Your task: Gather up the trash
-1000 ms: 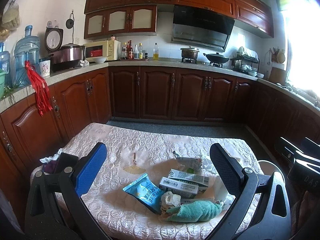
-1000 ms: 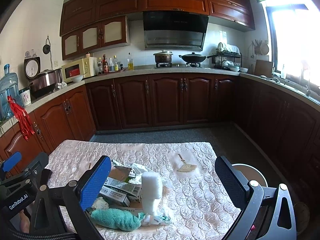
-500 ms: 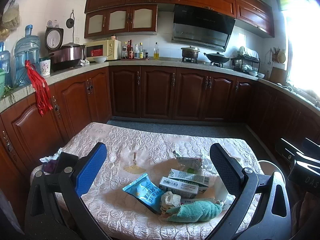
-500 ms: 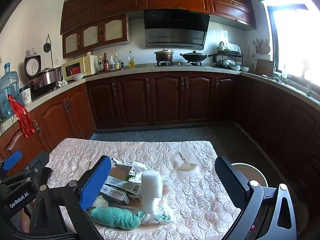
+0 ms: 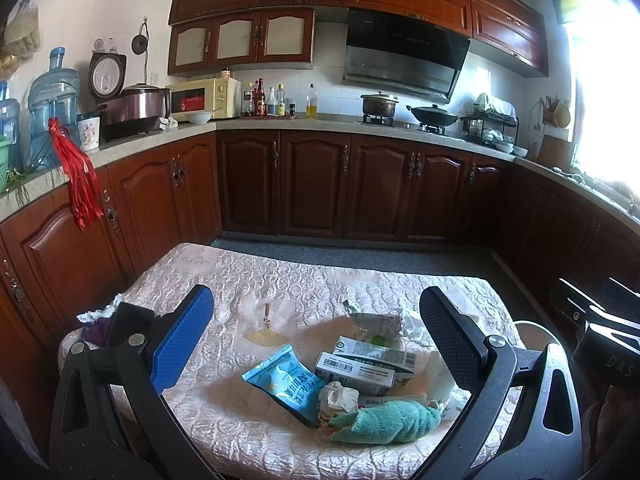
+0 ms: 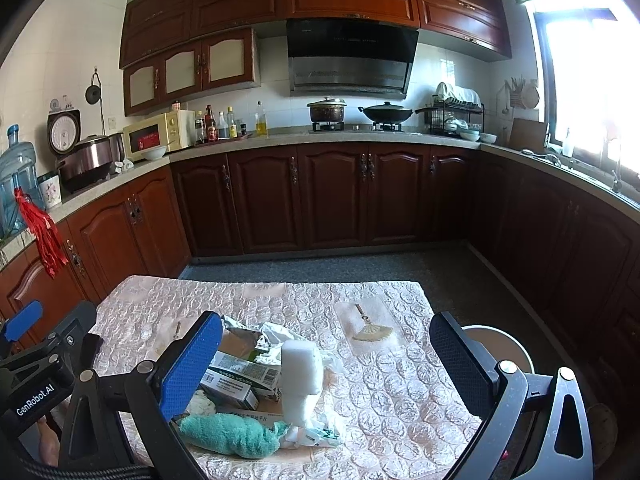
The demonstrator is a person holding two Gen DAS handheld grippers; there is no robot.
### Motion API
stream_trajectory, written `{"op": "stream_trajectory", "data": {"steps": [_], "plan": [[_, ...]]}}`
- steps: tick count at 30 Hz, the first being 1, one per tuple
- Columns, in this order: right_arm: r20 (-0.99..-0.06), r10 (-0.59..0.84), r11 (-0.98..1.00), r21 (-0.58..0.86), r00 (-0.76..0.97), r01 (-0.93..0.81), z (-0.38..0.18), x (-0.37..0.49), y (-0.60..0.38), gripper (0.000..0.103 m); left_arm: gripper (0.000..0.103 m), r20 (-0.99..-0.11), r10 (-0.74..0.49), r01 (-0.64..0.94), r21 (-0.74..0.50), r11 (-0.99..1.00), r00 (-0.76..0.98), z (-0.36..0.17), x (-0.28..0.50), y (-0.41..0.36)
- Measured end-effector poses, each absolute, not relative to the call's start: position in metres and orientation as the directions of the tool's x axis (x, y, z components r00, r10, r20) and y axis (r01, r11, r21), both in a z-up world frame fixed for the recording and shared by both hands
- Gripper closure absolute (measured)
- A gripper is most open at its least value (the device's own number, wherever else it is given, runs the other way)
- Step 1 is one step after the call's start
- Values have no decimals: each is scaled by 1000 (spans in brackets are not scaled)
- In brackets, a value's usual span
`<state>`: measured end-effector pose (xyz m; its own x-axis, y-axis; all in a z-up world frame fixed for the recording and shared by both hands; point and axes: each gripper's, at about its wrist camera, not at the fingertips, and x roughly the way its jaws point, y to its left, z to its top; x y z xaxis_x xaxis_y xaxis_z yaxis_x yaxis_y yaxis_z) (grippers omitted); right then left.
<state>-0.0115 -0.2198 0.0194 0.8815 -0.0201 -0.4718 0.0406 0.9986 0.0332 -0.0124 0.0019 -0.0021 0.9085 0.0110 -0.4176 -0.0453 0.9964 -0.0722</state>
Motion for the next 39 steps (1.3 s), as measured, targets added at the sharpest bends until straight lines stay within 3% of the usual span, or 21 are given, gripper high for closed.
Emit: {"op": "stream_trajectory", "data": {"steps": [29,36,39], "plan": [[-498,-41,998,15,866,55,13,-8,-222,0,0,-443,-16,-20,-76,997,896,-7,-11,-6],[-540,-54,998,9,840,70,5,-1,-229,0,0,-460,-18,-20,-77,997,888,-12,-7,-5],[-574,-112,994,-60,811,95,-3,6,-232,0,0,-476,-21,-20,-79,997,879,-17,-3,-3]]}}
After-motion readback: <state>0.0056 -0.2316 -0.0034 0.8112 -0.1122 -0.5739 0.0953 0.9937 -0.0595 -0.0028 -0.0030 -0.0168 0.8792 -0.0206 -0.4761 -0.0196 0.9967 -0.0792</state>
